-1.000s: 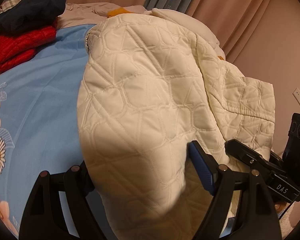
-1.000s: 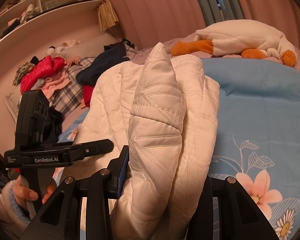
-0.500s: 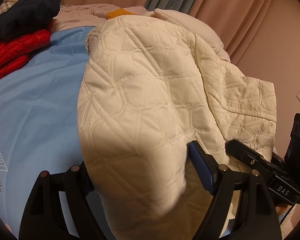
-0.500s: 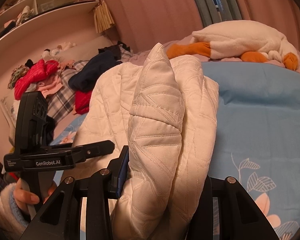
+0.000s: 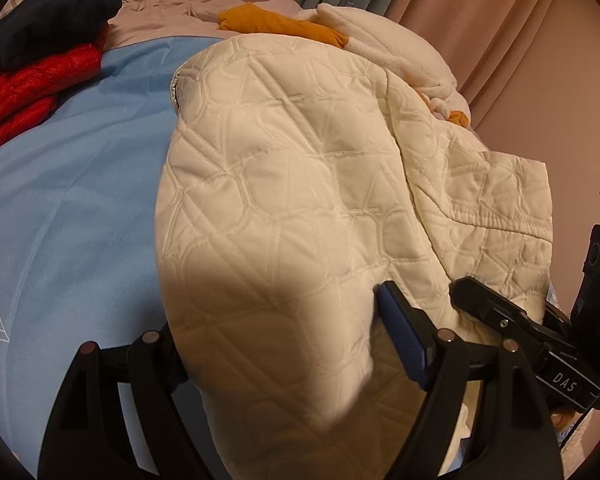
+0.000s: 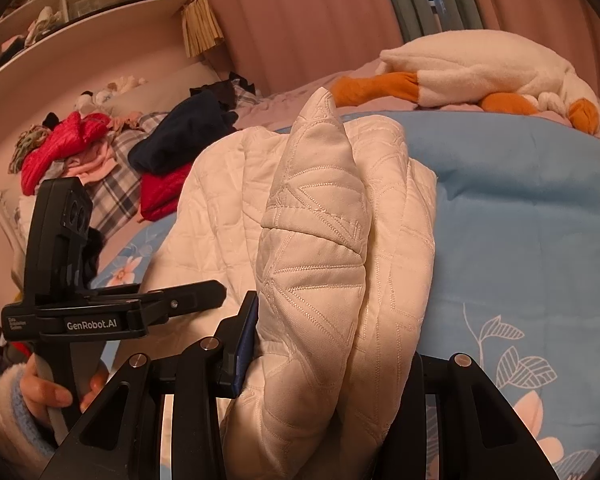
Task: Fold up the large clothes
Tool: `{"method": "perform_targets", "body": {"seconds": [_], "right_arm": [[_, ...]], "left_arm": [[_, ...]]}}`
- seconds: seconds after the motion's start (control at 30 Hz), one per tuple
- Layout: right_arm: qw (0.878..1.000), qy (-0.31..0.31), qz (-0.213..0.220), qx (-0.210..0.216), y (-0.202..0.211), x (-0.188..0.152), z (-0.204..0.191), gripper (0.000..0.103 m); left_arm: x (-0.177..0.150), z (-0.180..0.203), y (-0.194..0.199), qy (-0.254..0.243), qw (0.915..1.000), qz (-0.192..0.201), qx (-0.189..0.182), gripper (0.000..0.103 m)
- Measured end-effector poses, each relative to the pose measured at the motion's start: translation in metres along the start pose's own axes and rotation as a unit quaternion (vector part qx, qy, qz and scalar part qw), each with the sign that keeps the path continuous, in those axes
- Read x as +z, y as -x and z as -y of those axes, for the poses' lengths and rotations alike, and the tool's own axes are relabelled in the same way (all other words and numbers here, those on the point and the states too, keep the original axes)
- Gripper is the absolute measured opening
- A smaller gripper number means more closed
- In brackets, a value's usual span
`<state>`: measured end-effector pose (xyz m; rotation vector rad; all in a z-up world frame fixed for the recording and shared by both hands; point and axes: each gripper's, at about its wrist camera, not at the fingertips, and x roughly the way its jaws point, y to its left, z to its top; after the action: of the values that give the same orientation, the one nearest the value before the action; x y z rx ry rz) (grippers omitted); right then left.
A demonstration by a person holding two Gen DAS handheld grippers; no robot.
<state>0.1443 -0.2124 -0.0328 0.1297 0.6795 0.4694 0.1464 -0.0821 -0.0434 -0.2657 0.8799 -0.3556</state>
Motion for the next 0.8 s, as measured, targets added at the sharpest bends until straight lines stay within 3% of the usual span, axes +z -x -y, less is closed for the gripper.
{"method": "perform_targets", "body": {"seconds": [0.8], "right_arm": [[0.999, -0.006, -0.028, -0.022, -0.015, -0.004, 0.005, 0.042]], "left_arm": [[0.024, 0.015, 0.005, -0.011, 0.9996, -0.021, 0.018, 0.081]]}}
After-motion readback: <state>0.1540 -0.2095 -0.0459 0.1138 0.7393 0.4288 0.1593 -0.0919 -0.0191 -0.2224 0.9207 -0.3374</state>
